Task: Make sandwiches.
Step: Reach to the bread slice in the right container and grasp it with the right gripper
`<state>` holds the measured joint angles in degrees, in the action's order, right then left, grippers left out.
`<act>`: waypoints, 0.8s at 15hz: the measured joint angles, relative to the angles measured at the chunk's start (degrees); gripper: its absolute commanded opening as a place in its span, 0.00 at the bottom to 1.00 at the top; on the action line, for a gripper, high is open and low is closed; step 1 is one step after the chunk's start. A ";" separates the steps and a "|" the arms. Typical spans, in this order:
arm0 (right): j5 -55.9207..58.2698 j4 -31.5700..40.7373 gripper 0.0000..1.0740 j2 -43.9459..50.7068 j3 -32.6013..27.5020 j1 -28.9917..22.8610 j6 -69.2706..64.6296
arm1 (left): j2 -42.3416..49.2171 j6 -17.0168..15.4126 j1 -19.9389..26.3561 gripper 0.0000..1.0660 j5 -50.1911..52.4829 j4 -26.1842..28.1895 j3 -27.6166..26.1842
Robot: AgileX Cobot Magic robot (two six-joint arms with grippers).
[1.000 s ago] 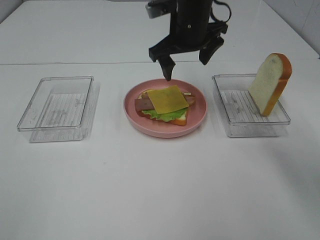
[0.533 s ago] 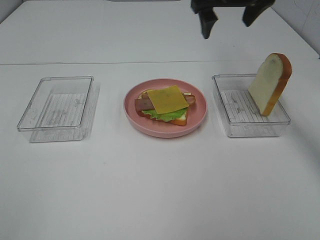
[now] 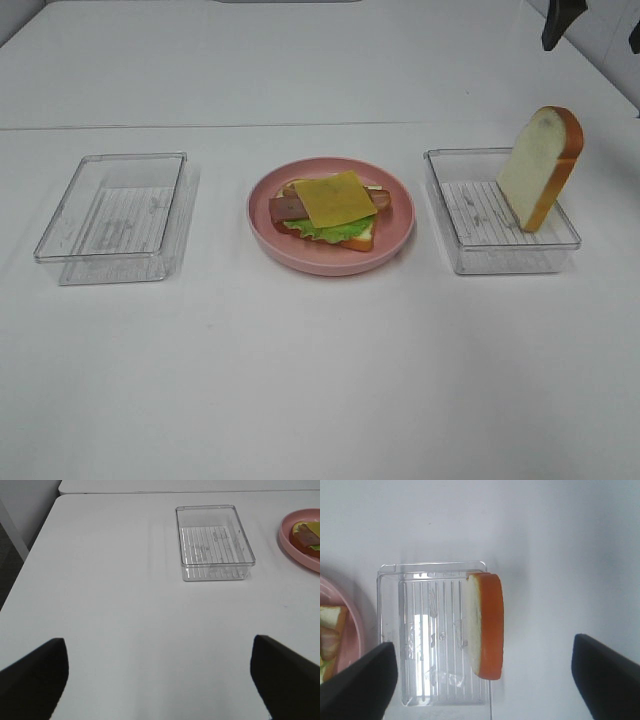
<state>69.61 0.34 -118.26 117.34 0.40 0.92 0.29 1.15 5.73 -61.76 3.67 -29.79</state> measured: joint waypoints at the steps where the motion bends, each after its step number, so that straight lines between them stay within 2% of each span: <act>1: 0.00 1.72 0.85 -0.34 0.00 1.32 0.46 | 0.00 0.00 0.00 0.85 0.00 0.00 0.00; 9: -1.09 5.90 0.84 -10.83 0.00 2.18 2.18 | 0.00 0.00 0.00 0.85 0.00 0.00 0.00; 11: -1.20 5.90 0.83 -12.38 0.00 2.18 2.18 | 0.00 0.00 0.00 0.85 0.00 0.00 0.00; 12: -1.49 6.02 0.79 -13.81 0.00 2.18 2.18 | 0.00 0.00 0.00 0.85 0.00 0.00 0.00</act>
<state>68.12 6.36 -132.07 117.34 2.58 3.09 0.29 1.15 5.73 -61.76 3.67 -29.79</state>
